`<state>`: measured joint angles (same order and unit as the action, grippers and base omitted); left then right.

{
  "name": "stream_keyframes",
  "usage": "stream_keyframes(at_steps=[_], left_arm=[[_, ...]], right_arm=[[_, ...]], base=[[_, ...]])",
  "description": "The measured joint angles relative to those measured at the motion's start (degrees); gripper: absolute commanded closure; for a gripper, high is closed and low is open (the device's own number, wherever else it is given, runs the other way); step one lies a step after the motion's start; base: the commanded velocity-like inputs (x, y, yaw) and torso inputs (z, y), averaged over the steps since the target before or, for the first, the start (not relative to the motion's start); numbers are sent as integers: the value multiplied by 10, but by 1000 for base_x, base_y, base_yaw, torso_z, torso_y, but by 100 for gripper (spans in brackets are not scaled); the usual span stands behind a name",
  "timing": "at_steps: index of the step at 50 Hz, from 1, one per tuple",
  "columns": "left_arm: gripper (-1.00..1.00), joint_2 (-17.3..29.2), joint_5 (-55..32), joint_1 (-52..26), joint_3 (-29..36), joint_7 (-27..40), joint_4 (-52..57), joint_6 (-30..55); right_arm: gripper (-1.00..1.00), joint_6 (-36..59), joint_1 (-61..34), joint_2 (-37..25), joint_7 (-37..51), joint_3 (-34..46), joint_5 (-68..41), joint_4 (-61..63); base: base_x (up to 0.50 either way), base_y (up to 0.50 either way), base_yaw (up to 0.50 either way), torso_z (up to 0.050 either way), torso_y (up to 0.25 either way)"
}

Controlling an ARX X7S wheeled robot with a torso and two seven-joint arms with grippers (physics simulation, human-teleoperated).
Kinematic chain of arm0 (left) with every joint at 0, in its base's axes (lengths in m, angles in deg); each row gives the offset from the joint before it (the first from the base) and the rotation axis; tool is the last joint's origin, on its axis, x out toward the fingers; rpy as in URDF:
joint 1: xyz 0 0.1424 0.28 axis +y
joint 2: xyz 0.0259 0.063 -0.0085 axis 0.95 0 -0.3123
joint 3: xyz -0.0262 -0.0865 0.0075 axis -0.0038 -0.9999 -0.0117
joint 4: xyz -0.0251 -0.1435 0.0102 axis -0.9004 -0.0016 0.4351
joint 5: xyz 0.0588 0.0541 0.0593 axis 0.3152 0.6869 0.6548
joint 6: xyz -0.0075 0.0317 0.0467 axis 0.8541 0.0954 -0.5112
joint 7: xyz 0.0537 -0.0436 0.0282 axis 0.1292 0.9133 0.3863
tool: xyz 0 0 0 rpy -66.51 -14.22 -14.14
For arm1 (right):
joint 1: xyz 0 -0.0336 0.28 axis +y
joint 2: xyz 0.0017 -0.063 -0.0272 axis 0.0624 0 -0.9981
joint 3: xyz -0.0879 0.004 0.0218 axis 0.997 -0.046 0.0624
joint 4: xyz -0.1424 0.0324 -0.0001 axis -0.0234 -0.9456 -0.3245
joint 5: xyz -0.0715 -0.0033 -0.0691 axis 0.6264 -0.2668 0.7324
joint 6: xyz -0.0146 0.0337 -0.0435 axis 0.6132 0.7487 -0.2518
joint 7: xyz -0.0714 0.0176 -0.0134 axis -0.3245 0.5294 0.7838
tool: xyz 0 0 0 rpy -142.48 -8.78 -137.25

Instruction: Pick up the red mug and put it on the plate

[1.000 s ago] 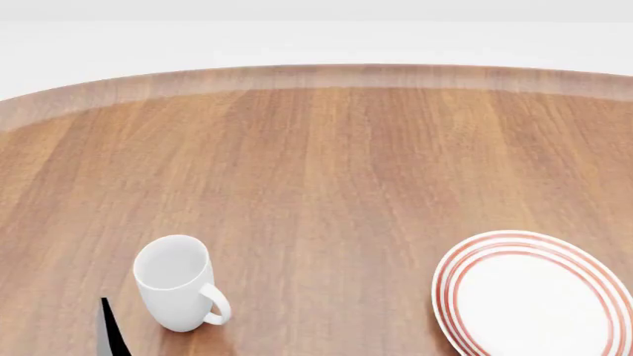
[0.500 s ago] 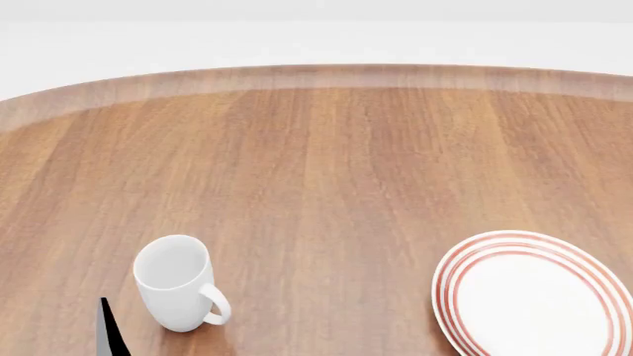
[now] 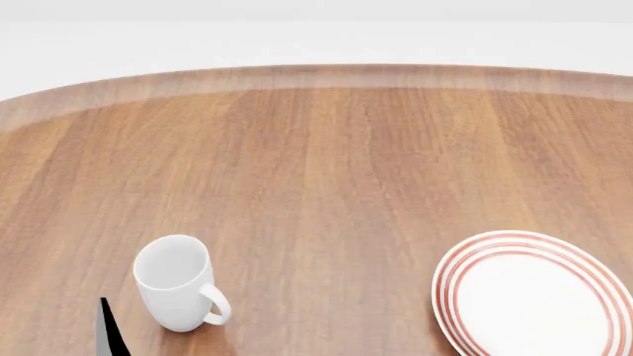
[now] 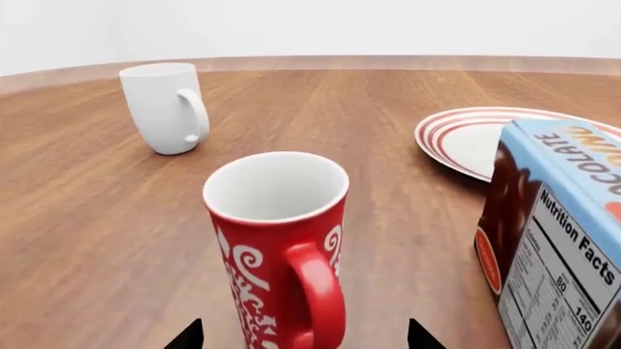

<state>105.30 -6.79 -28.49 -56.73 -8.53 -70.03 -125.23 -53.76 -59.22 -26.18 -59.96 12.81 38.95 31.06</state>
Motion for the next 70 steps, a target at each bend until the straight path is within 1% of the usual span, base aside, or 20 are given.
stream_keyframes(at_steps=[27,28,57,61,70], left_arm=[[-100,2,0,-1,4,4,0,-1],[-100,2,0,-1,4,4,0,-1],[-100,4,1,-3,8,10,-2,-3],[-100,4,2,-3,8,11,-2,-3],[-100,5,2,-4,9,13,-3,-5]], right_arm=[[-100,-1,-19,2,-6,1,-8,-18],[100,-2,-20,2,-6,1,-9,-19],[100,-12,-24,2,-7,0,-22,-31],[100,-2,-11,-7,3,-1,-21,6],[100,56,39,-48,48,-18,-3,173]], base=[[0,0,0,0,0],[0,0,0,0,0],[0,0,0,0,0],[0,0,0,0,0],[0,0,0,0,0]])
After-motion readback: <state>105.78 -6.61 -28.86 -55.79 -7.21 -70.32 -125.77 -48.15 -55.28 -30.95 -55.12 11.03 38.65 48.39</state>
